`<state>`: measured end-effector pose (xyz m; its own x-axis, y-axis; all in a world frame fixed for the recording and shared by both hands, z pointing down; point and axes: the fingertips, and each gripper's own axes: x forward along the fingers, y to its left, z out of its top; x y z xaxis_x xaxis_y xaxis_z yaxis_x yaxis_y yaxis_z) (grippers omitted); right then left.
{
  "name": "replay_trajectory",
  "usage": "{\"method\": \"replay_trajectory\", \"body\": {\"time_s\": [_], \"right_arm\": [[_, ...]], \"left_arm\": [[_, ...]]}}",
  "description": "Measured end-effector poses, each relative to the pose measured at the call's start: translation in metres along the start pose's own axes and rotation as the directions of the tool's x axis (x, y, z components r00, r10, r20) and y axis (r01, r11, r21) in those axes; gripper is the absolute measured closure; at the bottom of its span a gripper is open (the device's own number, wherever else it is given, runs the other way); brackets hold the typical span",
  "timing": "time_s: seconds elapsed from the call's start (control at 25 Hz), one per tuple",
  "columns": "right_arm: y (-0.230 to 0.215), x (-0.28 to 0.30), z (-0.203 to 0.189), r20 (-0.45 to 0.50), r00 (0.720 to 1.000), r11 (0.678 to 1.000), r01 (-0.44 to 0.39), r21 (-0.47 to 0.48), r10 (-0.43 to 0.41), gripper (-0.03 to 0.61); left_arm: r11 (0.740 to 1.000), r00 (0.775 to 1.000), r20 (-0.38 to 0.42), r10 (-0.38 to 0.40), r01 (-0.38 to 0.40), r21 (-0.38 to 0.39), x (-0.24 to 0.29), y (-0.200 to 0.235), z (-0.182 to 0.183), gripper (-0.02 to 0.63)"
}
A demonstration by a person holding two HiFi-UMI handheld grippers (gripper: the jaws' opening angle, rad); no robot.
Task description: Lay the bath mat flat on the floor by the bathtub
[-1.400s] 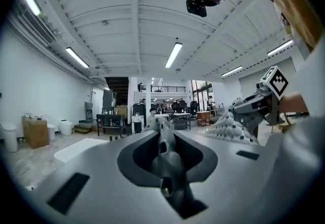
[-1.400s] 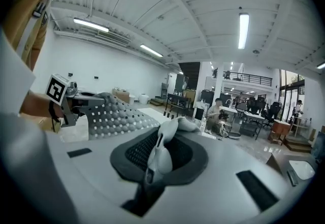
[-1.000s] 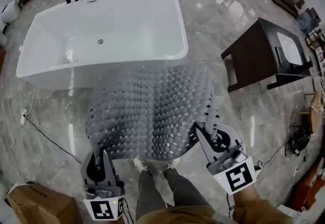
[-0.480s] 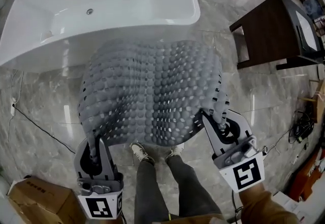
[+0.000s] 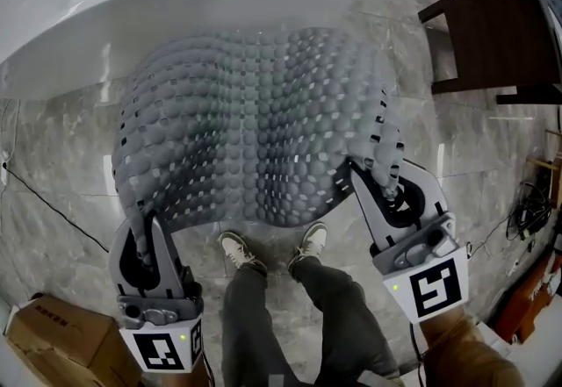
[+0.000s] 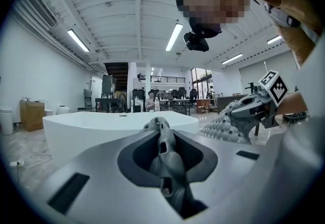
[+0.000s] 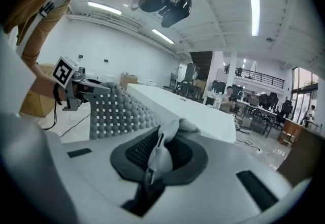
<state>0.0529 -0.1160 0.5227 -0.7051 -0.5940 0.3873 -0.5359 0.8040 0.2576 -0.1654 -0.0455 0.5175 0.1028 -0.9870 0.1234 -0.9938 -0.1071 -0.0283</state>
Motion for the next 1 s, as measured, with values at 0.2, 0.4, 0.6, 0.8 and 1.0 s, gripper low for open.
{"method": "replay_trajectory", "body": {"time_s": [0.2,0.4,0.6,0.8,1.0], "right_arm": [[-0.001,0.0,0.001,0.003,1.0,1.0,0.012,-0.008,-0.012,0.543],[-0.001,0.0,0.005,0.017,1.0,1.0,0.015,-0.025,-0.015,0.543],[0.0,0.001,0.001,0.016,1.0,0.999,0.007,-0.039,-0.007,0.543],[0.003,0.001,0.008,-0.024,1.0,0.994,0.01,-0.111,-0.013,0.543],[0.003,0.001,0.008,-0.004,1.0,0.988,0.005,-0.155,-0.006,0.543]], "left_arm": [[1.0,1.0,-0.004,-0.019,0.019,0.023,-0.001,-0.002,0.003,0.56],[0.997,0.999,0.01,-0.05,0.05,0.06,-0.002,-0.007,0.012,0.559],[0.995,0.998,0.012,-0.06,0.059,0.076,-0.001,-0.005,0.011,0.56],[0.995,0.995,0.03,-0.092,0.09,0.053,-0.003,0.001,-0.001,0.559],[0.989,0.992,0.033,-0.118,0.115,0.092,-0.005,-0.002,0.0,0.56]]}}
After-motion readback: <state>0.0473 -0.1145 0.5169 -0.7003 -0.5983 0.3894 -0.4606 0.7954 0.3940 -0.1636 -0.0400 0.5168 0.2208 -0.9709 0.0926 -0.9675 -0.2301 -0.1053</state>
